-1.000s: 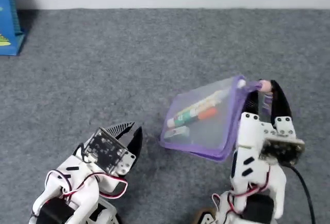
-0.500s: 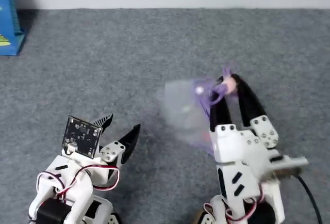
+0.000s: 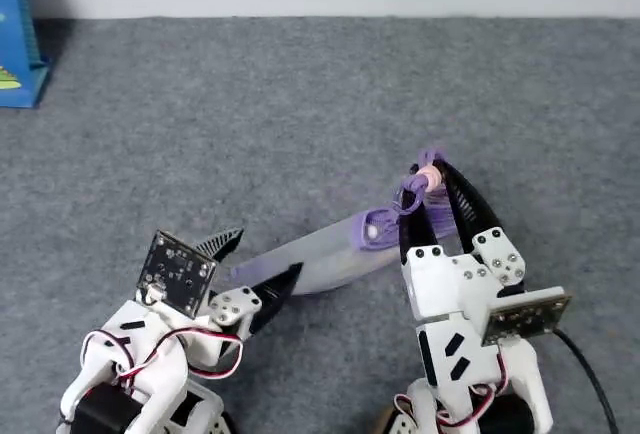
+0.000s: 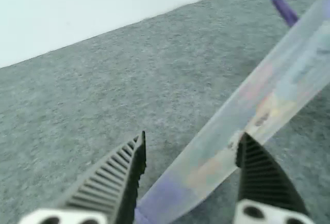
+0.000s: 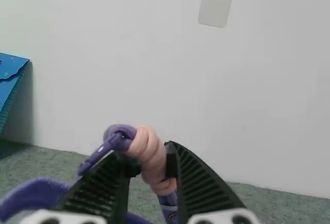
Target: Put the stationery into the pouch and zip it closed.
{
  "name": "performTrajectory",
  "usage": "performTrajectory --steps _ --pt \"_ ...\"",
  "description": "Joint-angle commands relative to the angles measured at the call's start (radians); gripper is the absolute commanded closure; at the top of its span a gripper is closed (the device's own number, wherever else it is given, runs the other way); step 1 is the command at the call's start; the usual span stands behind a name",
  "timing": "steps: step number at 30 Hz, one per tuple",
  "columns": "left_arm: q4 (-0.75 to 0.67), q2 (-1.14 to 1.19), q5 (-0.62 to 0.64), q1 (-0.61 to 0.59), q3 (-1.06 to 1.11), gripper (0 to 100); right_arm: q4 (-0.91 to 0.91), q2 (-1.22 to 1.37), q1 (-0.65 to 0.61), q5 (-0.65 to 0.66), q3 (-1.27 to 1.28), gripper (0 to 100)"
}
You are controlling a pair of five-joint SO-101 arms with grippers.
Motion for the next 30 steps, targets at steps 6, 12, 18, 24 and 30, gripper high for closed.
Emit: performTrajectory --steps 6,12,18,24,30 --pt "-0.023 -0.005 0.009 0.029 -0.005 71 0.096 0.007 -0.013 0.146 0.078 97.3" --pt "-0.06 -0.005 0.011 0.029 0.016 71 0.246 0.005 -0.008 0.052 0.028 75.6" --pt "-0.12 -0.005 0.011 0.015 0.096 71 0.369 0.005 -0.105 -0.028 -0.064 66.8" --pt "-0.181 -0.003 0.011 -0.1 0.134 71 0.392 0.005 -0.174 -0.135 -0.212 76.6" --pt "-0.203 -0.005 0.011 -0.138 0.17 71 0.34 0.015 -0.157 -0.167 -0.25 85.4"
